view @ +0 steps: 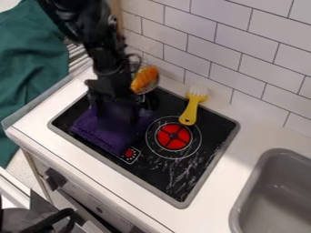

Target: Move the violet cloth to the bottom/right side of the stove

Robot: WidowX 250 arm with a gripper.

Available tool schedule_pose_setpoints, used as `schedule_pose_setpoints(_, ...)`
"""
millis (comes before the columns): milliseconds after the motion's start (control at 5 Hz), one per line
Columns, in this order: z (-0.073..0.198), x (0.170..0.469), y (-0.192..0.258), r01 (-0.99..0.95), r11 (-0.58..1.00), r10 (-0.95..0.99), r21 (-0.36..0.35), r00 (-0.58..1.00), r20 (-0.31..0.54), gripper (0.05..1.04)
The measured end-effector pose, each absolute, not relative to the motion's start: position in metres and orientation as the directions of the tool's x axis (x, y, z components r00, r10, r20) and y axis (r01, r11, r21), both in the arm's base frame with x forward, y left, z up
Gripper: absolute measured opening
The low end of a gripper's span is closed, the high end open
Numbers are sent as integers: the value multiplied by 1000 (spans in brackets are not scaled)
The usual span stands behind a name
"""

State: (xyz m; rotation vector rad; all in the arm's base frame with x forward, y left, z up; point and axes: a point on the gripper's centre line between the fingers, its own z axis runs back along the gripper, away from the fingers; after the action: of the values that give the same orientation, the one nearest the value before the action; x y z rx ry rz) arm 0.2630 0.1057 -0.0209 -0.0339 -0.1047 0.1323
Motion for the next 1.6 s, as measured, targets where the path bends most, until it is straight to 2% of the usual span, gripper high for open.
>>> schedule_pose_setpoints(400,-32,260,113,-164,985,169,-56,981,97,1001)
schedule_pose_setpoints(800,-44,276,95,-159,982,168,-102,982,85,1000)
schedule_pose_setpoints(1600,-42,271,77,-127,988,134,-89,988,78,999)
